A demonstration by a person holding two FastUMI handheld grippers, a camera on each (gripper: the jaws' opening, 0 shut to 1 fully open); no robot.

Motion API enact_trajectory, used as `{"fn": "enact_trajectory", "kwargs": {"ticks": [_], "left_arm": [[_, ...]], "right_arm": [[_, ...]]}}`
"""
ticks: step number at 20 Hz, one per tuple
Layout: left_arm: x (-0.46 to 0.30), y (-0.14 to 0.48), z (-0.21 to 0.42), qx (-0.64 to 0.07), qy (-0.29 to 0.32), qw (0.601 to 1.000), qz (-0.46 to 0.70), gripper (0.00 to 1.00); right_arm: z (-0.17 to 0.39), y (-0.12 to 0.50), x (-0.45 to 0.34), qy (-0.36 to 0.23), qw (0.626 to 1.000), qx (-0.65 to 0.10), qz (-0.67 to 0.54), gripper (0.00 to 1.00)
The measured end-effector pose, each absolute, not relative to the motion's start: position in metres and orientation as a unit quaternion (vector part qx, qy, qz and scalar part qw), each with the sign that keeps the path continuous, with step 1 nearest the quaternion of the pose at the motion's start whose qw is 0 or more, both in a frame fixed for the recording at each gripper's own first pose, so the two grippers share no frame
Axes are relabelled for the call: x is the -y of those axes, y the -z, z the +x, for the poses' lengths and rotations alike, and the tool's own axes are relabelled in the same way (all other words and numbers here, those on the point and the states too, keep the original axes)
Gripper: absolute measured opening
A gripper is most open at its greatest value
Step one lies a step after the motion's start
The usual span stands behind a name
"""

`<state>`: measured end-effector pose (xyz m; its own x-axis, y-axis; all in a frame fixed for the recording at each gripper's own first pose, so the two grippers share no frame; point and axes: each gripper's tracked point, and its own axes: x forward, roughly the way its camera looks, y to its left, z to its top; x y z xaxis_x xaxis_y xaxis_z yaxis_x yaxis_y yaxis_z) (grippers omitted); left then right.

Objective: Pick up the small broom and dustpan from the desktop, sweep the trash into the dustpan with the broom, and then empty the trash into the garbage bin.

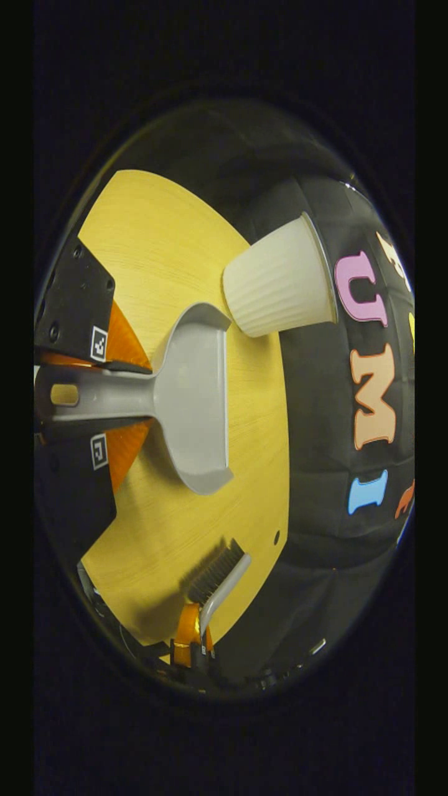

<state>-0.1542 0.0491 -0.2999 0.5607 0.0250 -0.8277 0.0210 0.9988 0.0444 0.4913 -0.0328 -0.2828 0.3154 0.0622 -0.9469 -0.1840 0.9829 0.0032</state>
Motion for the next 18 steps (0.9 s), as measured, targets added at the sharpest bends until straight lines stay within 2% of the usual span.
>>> {"fn": "enact_trajectory", "kwargs": {"ticks": [3, 5, 11, 13, 14, 15, 16, 17, 18], "left_arm": [[-0.048, 0.299, -0.158, -0.490, -0.004, 0.871, 0.017, 0.27], [-0.045, 0.294, -0.156, -0.494, -0.009, 0.869, 0.000, 0.28], [-0.041, 0.296, -0.160, -0.493, -0.006, 0.870, -0.004, 0.33], [-0.040, 0.295, -0.158, -0.488, 0.001, 0.873, 0.001, 0.41], [-0.038, 0.293, -0.157, -0.484, 0.006, 0.875, 0.006, 0.47], [-0.038, 0.286, -0.158, -0.477, 0.006, 0.879, 0.012, 0.60], [-0.038, 0.276, -0.157, -0.467, 0.008, 0.884, 0.018, 0.79], [-0.035, 0.273, -0.156, -0.458, 0.010, 0.888, 0.023, 0.99], [-0.033, 0.264, -0.153, -0.451, 0.012, 0.892, 0.028, 0.96]], "right_arm": [[0.494, 0.274, 0.031, -0.075, 0.790, -0.605, -0.061, 0.22], [0.507, 0.265, 0.028, -0.074, 0.793, -0.602, -0.064, 0.22], [0.494, 0.269, 0.019, -0.080, 0.786, -0.609, -0.065, 0.26], [0.491, 0.261, 0.022, -0.082, 0.788, -0.607, -0.064, 0.32], [0.491, 0.259, 0.020, -0.084, 0.789, -0.606, -0.061, 0.40], [0.490, 0.253, 0.022, -0.085, 0.792, -0.602, -0.058, 0.45], [0.493, 0.251, 0.022, -0.084, 0.796, -0.596, -0.059, 0.60], [0.495, 0.248, 0.020, -0.084, 0.801, -0.590, -0.058, 0.70], [0.498, 0.243, 0.020, -0.084, 0.806, -0.583, -0.058, 0.84]]}}
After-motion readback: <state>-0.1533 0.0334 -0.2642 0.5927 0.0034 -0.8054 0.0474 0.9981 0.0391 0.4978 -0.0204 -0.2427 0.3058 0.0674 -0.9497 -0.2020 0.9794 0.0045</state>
